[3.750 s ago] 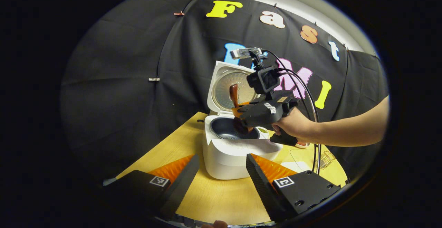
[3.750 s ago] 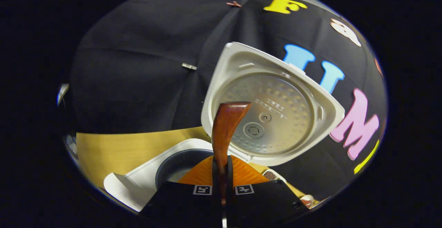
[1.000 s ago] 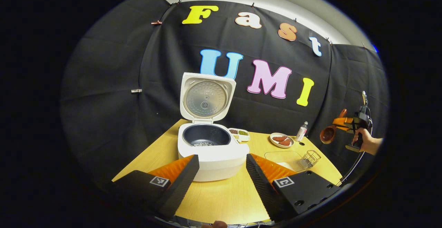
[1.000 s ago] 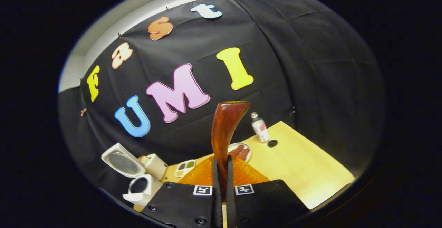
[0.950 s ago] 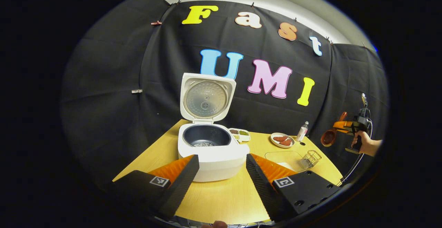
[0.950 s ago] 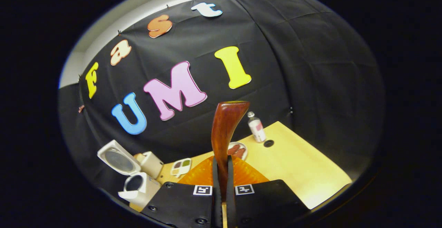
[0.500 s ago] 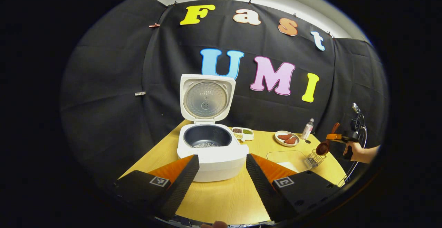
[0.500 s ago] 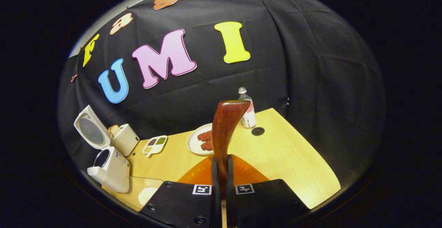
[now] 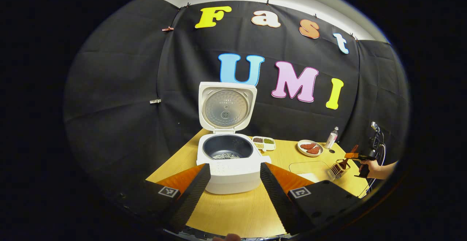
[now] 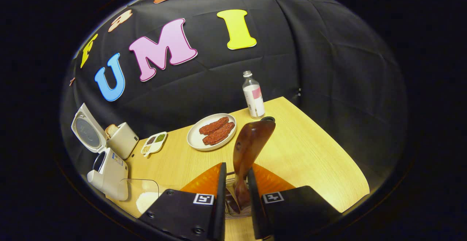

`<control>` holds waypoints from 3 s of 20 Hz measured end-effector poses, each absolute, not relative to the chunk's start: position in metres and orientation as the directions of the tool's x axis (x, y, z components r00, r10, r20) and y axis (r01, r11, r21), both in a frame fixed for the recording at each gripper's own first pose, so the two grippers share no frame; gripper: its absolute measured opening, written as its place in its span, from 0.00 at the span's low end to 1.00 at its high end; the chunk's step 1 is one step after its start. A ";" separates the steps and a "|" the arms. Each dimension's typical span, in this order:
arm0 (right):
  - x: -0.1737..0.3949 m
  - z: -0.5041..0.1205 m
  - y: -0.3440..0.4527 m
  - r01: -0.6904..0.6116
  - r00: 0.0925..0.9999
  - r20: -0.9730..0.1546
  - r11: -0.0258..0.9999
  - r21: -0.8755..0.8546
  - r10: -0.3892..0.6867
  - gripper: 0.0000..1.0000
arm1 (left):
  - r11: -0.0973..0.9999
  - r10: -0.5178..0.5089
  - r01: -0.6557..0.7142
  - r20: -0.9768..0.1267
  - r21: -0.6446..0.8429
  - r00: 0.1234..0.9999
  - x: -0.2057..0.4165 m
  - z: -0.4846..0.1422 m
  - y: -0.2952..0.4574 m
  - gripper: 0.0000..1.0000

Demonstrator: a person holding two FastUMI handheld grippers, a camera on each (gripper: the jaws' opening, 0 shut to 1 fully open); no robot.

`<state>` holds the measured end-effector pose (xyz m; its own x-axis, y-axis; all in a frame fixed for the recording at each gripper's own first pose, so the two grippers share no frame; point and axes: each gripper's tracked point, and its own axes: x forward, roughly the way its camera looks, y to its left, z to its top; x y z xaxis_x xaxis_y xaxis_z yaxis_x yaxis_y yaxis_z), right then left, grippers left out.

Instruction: Close the left gripper, press the button to open the rice cooker; take a wooden spoon from the chopstick holder with the right hand, scoop a spoonful of rice and pour it into the rice cooker, then put the wooden spoon back into the chopstick holder.

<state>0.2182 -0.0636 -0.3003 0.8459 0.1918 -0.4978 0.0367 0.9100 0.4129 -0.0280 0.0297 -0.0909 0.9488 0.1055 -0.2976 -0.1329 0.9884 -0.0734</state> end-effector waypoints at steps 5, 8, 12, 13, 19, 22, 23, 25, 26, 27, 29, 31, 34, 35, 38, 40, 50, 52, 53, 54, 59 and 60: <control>0.194 -0.275 -0.081 0.048 0.856 -0.488 0.915 0.400 0.169 0.83 | 0.991 0.091 -0.114 -0.259 -0.077 0.962 -0.026 -0.075 0.032 0.95; 0.174 -0.247 -0.098 0.075 0.876 -0.466 0.922 0.381 0.122 0.98 | 0.993 0.071 -0.090 -0.216 -0.076 0.974 -0.017 -0.058 0.034 0.95; 0.139 -0.186 -0.102 0.071 0.912 -0.399 0.922 0.380 0.094 0.98 | 0.994 0.045 -0.058 -0.136 -0.089 0.990 0.008 -0.023 0.039 0.95; 0.132 -0.168 -0.099 0.060 0.922 -0.376 0.923 0.380 0.095 0.98 | 0.994 0.038 -0.049 -0.113 -0.097 0.993 0.016 -0.012 0.039 0.95; 0.088 -0.071 -0.073 -0.031 0.963 -0.241 0.940 0.339 0.118 0.98 | 0.993 0.047 -0.045 0.017 -0.111 0.999 0.081 0.057 0.062 0.95; 0.072 -0.042 -0.054 -0.077 0.971 -0.192 0.947 0.313 0.143 0.98 | 0.994 0.071 -0.065 0.069 -0.087 0.995 0.118 0.090 0.078 0.95; 0.067 -0.036 -0.048 -0.087 0.971 -0.185 0.947 0.309 0.150 0.98 | 0.994 0.074 -0.066 0.083 -0.086 0.994 0.129 0.099 0.081 0.95; 0.059 -0.025 -0.037 -0.101 0.974 -0.166 0.951 0.291 0.154 0.98 | 0.994 0.068 -0.059 0.107 -0.088 0.992 0.154 0.114 0.083 0.95; 0.055 -0.022 -0.032 -0.105 0.976 -0.155 0.954 0.282 0.153 0.98 | 0.995 0.060 -0.051 0.107 -0.086 0.992 0.168 0.119 0.083 0.95; 0.050 -0.022 -0.026 -0.109 0.977 -0.149 0.956 0.273 0.154 0.98 | 0.996 0.054 -0.047 0.101 -0.075 0.993 0.183 0.120 0.083 0.95; 0.041 -0.026 -0.013 -0.122 0.974 -0.157 0.958 0.261 0.166 0.98 | 0.997 0.060 -0.056 0.085 -0.050 0.995 0.214 0.120 0.087 0.95; 0.032 -0.030 -0.004 -0.133 0.970 -0.166 0.962 0.240 0.176 0.98 | 0.996 0.080 -0.078 0.066 -0.031 0.995 0.245 0.115 0.094 0.95; 0.025 -0.033 -0.007 -0.122 0.973 -0.170 0.975 0.186 0.155 0.98 | 0.993 0.114 -0.114 0.015 -0.012 0.993 0.293 0.098 0.107 0.95; 0.022 -0.034 -0.010 -0.116 0.974 -0.175 0.979 0.168 0.146 0.98 | 0.992 0.125 -0.125 -0.005 -0.009 0.992 0.309 0.089 0.112 0.95; 0.016 -0.039 -0.023 -0.080 0.977 -0.189 0.990 0.118 0.101 0.99 | 0.988 0.151 -0.151 -0.072 0.005 0.986 0.353 0.059 0.124 0.95; 0.012 -0.042 -0.030 -0.058 0.977 -0.199 0.994 0.091 0.076 0.99 | 0.987 0.160 -0.157 -0.108 0.032 0.981 0.374 0.039 0.129 0.95; -0.005 -0.053 -0.045 -0.032 0.969 -0.243 0.997 0.071 0.048 0.99 | 0.983 0.182 -0.178 -0.181 0.035 0.967 0.361 0.010 0.120 0.99; -0.004 -0.050 -0.042 -0.048 0.970 -0.237 0.996 0.074 0.064 0.99 | 0.985 0.170 -0.169 -0.207 0.022 0.964 0.337 0.002 0.111 0.99; -0.002 -0.047 -0.041 -0.056 0.970 -0.231 0.996 0.075 0.072 0.99 | 0.986 0.165 -0.165 -0.224 0.021 0.961 0.323 -0.004 0.106 0.99; -0.001 -0.044 -0.040 -0.064 0.971 -0.225 0.995 0.079 0.081 0.99 | 0.987 0.162 -0.163 -0.237 0.019 0.958 0.310 -0.010 0.100 0.99; 0.002 -0.038 -0.033 -0.105 0.970 -0.212 0.991 0.087 0.121 0.99 | 0.989 0.140 -0.150 -0.315 -0.009 0.939 0.251 -0.054 0.079 0.98; 0.002 -0.037 -0.033 -0.111 0.969 -0.211 0.990 0.084 0.127 0.99 | 0.988 0.138 -0.151 -0.323 -0.016 0.936 0.243 -0.063 0.077 0.97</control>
